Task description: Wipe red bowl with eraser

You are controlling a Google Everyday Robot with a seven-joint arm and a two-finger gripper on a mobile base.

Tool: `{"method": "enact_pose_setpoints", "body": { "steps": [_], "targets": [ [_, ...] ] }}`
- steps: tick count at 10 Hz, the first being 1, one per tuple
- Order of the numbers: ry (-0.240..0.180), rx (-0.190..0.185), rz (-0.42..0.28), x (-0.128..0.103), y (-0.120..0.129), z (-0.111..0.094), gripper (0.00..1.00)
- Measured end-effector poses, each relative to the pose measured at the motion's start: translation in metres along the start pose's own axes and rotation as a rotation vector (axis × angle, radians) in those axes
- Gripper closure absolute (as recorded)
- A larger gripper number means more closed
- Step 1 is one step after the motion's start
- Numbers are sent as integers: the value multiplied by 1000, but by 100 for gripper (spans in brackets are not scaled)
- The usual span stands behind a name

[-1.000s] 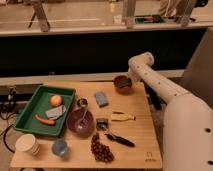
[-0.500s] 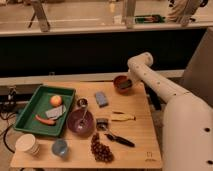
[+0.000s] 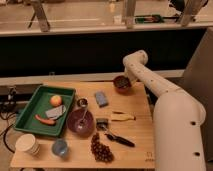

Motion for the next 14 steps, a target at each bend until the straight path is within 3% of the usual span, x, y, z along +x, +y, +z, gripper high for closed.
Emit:
{"method": "enact_pose_setpoints", "body": {
  "steps": [4,7,10,14],
  "targets": [
    [-1,11,5,10,-19,4,100],
    [-16,5,-1,8,-18,8,100],
    [-32,-7,-11,-1,-9,10,100],
    [-32,-2,5,-2,17,-9,100]
  ]
}}
